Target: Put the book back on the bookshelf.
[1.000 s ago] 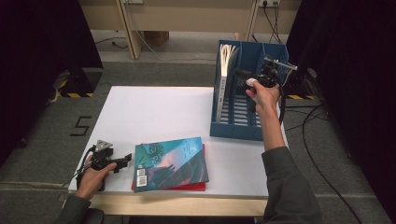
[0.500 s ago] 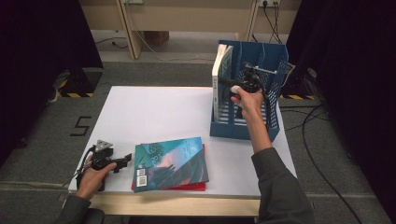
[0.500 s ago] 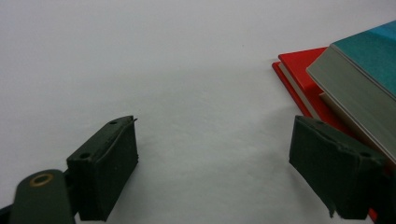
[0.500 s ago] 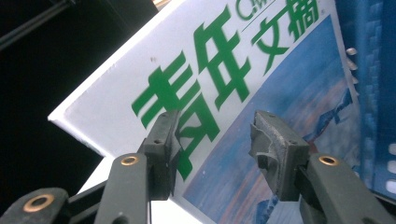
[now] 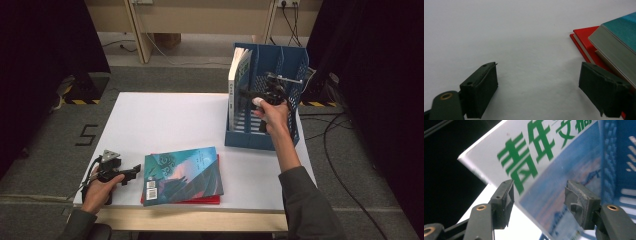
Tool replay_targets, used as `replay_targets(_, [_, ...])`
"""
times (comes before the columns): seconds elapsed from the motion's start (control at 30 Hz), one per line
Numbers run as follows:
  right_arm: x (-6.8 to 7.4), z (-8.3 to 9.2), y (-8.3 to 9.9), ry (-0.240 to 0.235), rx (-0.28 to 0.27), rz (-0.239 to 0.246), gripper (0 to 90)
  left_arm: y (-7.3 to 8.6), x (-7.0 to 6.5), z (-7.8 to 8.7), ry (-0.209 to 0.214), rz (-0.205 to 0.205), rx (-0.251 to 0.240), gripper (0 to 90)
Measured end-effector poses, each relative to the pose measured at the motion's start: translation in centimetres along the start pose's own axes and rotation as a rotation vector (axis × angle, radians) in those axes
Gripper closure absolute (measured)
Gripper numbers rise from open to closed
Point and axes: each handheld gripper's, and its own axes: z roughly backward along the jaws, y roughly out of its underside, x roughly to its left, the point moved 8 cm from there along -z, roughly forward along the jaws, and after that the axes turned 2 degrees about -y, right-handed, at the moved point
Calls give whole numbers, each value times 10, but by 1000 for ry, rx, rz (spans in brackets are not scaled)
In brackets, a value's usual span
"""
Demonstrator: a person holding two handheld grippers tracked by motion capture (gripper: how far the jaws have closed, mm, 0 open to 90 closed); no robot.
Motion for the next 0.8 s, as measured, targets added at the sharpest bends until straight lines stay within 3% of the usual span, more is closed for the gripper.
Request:
replay_targets(0.23, [2,28,27,-53,21,42,366,0,0,0,-8,-6,4,146])
replay_targets(0.27, [3,35,38,-60,26,62,352,0,0,0,-8,-6,4,146])
replay_targets(0.4, [7,47,60,-84,32,68,332,0,0,0,-7,-4,3,146])
replay_targets(0.43, [7,47,60,-84,32,68,332,0,0,0,-7,-4,3,146])
replay_targets(0.47, [8,51,72,-89,42,82,319,0,0,0,-8,-7,7,146])
replay_targets(0.7, [16,58,113,-134,64,89,307,0,-2,1,-11,-16,1,148])
replay_targets(0.77, [17,58,118,-133,84,86,300,0,-2,1,-13,-22,-4,148])
replay_targets(0.8, [20,57,129,-136,108,96,295,1,-4,3,-7,-29,-2,148])
